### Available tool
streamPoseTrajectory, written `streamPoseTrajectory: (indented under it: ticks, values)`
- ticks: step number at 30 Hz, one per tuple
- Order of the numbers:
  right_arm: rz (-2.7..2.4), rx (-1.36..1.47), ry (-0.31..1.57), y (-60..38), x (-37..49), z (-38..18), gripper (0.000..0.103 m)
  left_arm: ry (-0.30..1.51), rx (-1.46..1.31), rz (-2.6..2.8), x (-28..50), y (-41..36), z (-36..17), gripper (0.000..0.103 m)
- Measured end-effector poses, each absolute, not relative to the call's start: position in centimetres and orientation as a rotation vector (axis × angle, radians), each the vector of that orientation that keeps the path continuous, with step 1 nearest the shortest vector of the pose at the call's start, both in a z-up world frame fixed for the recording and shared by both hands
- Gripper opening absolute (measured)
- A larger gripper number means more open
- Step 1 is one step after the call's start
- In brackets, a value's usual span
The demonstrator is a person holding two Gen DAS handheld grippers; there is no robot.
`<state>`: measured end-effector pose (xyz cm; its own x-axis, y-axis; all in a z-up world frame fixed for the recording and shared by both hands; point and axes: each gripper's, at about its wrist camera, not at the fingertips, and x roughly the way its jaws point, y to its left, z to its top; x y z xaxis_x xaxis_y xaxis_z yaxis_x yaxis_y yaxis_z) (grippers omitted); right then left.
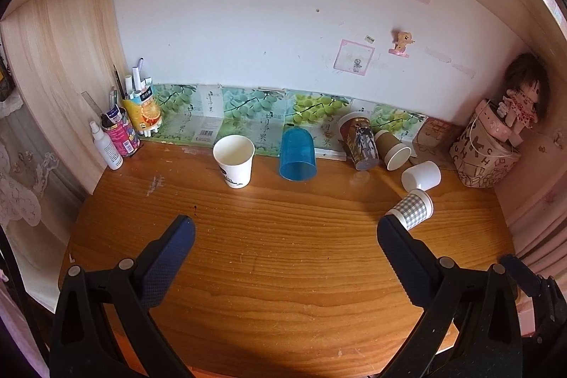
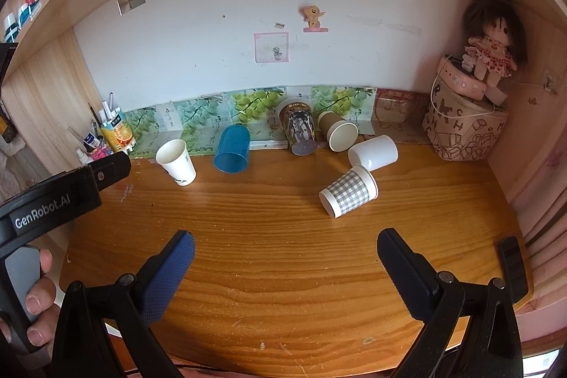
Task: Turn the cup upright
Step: 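Move the left tool toward the upside-down blue plastic cup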
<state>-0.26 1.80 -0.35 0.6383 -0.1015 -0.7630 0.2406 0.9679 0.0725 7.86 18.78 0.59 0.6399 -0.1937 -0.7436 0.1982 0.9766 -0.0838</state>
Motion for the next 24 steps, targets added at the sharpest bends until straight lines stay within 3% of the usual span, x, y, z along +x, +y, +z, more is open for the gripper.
streamPoseTrajectory:
  ticks: [24]
  values:
    - [-0.357, 0.222, 0.878, -2.4, -0.3, -2.9, 0.103, 1.006, 0.105, -0.297, 16.0, 15.3, -2.2, 0.102]
